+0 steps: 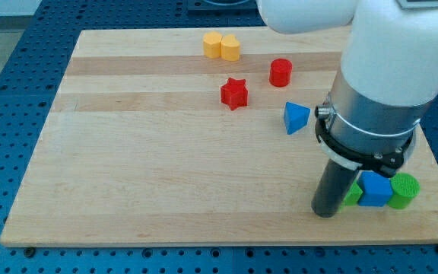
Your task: Move your arm towards center
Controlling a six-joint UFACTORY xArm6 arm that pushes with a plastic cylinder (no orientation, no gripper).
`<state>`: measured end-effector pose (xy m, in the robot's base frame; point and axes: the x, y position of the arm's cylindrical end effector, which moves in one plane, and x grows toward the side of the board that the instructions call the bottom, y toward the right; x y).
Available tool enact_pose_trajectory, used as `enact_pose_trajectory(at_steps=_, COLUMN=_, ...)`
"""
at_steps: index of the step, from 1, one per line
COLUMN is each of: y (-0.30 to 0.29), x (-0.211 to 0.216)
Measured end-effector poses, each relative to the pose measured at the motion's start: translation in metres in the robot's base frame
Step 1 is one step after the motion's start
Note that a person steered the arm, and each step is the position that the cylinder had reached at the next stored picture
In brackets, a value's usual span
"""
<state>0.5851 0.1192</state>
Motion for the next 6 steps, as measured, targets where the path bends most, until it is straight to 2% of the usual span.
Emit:
enact_pose_trajectory(at_steps=3, y=-0.122, x=-0.002)
enact_pose_trajectory(at_steps=5, y=-0.123, x=-0.002)
enact_pose_trajectory(at_steps=6, y=-0.124, x=-0.031)
